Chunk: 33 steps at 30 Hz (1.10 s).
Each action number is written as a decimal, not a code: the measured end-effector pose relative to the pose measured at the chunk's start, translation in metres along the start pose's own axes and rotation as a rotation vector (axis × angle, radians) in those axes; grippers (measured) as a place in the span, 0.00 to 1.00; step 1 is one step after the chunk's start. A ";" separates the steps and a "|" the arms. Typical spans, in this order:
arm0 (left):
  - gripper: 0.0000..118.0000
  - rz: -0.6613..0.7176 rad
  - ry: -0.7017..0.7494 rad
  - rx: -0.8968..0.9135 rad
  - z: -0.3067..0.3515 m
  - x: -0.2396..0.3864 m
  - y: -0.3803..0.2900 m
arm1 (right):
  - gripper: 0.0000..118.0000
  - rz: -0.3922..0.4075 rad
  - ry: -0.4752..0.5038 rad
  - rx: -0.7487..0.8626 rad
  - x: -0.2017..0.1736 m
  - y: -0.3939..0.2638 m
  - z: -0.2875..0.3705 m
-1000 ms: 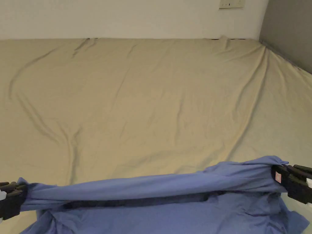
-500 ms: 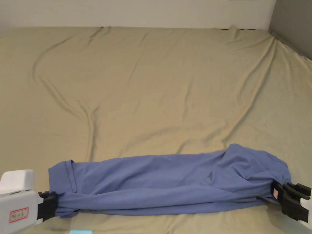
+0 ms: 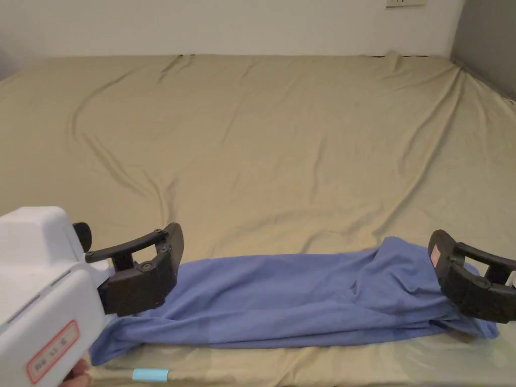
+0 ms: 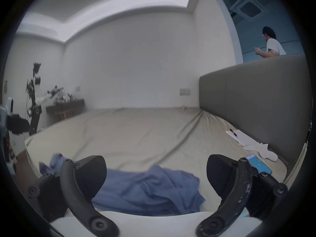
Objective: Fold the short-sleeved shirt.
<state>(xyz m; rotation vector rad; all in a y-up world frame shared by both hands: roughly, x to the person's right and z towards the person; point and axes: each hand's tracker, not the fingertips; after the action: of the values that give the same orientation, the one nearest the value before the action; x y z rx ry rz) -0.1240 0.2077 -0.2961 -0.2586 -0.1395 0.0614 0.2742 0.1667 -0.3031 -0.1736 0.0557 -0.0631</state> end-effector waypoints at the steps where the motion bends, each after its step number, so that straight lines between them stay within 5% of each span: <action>1: 0.78 -0.018 0.040 -0.012 -0.001 0.007 0.000 | 0.98 -0.007 0.007 0.030 -0.006 0.004 0.005; 2: 0.64 -0.003 0.074 -0.021 -0.005 0.011 -0.003 | 0.92 -0.008 0.007 0.063 -0.011 0.007 0.010; 4: 0.07 0.013 0.078 -0.043 -0.011 0.017 -0.014 | 0.68 0.001 0.010 0.106 -0.019 0.009 0.021; 5: 0.00 0.083 0.116 -0.061 -0.010 0.017 -0.022 | 0.52 0.006 0.007 0.118 -0.022 0.010 0.024; 7: 0.00 0.217 0.037 -0.081 -0.010 0.013 -0.032 | 0.10 0.008 -0.033 0.129 -0.027 0.008 0.029; 8: 0.00 0.293 -0.031 -0.087 -0.009 0.008 -0.037 | 0.04 0.001 -0.073 0.125 -0.029 0.007 0.032; 10: 0.00 0.272 0.001 -0.087 -0.005 0.008 -0.043 | 0.02 -0.011 -0.064 0.122 -0.029 0.003 0.038; 13: 0.00 0.064 0.065 -0.105 0.000 0.010 -0.039 | 0.02 -0.030 -0.029 0.123 -0.027 -0.003 0.042; 18: 0.00 0.237 0.057 -0.113 -0.007 -0.014 -0.039 | 0.01 0.011 -0.024 0.108 -0.035 -0.006 0.037; 23: 0.00 0.135 0.179 -0.164 -0.013 -0.027 -0.045 | 0.01 0.014 0.003 0.089 -0.042 -0.006 0.027; 28: 0.21 0.194 0.177 -0.206 -0.026 -0.057 -0.054 | 0.01 -0.039 0.040 0.043 -0.040 -0.011 0.009; 29: 0.53 0.227 0.169 -0.251 -0.034 -0.066 -0.058 | 0.01 -0.041 0.045 0.034 -0.040 -0.013 0.006; 30: 0.96 0.250 0.156 -0.321 -0.041 -0.073 -0.062 | 0.01 -0.043 0.048 0.021 -0.041 -0.015 0.002; 33: 0.95 0.325 0.106 -0.387 -0.066 -0.097 -0.067 | 0.01 -0.048 0.067 -0.005 -0.042 -0.020 -0.008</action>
<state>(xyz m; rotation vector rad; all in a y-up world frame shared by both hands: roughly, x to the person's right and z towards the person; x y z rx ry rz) -0.2078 0.1185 -0.3547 -0.6689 -0.0011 0.3453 0.2304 0.1485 -0.3050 -0.1783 0.1185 -0.1169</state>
